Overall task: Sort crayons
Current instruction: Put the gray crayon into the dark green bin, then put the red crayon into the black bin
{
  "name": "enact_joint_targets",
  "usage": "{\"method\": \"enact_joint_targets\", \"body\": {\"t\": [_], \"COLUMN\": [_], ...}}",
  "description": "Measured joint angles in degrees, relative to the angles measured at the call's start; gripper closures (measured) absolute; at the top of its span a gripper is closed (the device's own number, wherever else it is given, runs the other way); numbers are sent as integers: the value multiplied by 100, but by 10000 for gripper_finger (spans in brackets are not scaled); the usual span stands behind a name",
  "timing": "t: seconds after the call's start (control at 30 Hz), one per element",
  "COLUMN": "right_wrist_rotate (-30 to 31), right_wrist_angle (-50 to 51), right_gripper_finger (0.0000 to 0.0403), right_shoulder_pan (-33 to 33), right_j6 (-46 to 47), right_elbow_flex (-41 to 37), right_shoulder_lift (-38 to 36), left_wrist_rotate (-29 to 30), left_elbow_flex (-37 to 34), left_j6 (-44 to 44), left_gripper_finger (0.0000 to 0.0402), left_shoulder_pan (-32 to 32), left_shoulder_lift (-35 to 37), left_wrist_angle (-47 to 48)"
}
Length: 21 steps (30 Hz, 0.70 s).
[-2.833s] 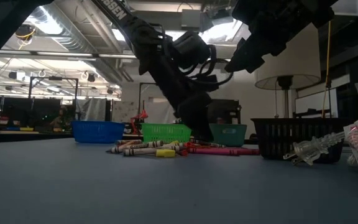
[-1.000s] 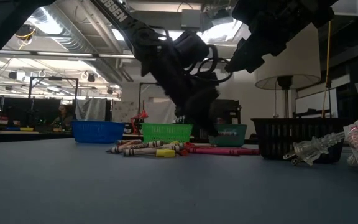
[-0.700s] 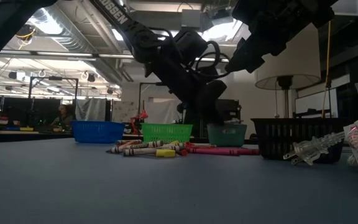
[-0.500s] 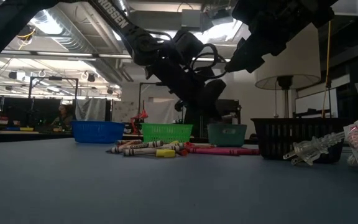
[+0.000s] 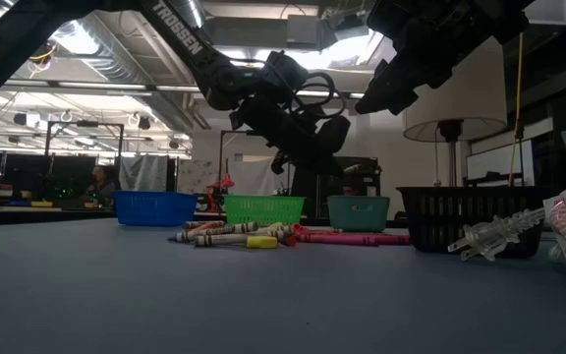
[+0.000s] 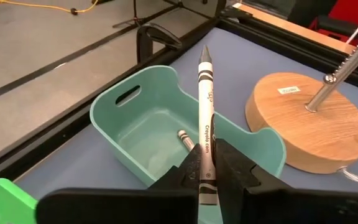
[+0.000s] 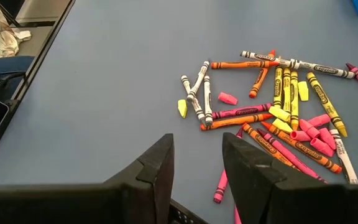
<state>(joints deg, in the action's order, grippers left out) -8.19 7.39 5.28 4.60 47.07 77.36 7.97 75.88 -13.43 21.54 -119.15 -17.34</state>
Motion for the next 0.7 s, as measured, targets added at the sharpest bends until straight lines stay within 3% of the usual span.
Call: {"method": "enact_joint_targets", "body": {"t": [0.43, 0.7], "right_wrist_rotate": [0, 2], "right_wrist_angle": [1, -83], "right_gripper_finger": [267, 267], "right_shoulder_pan": [0, 0], "right_j6": [0, 0], "right_elbow_flex": [0, 7], "right_shoulder_lift": [0, 64], "left_wrist_rotate": [1, -699], "left_elbow_flex": [0, -7], "left_j6": [322, 778], "left_gripper_finger": [320, 316], "left_shoulder_pan": [-2, -39], "left_shoulder_lift": [0, 411], "left_wrist_angle": [-151, 1347]}}
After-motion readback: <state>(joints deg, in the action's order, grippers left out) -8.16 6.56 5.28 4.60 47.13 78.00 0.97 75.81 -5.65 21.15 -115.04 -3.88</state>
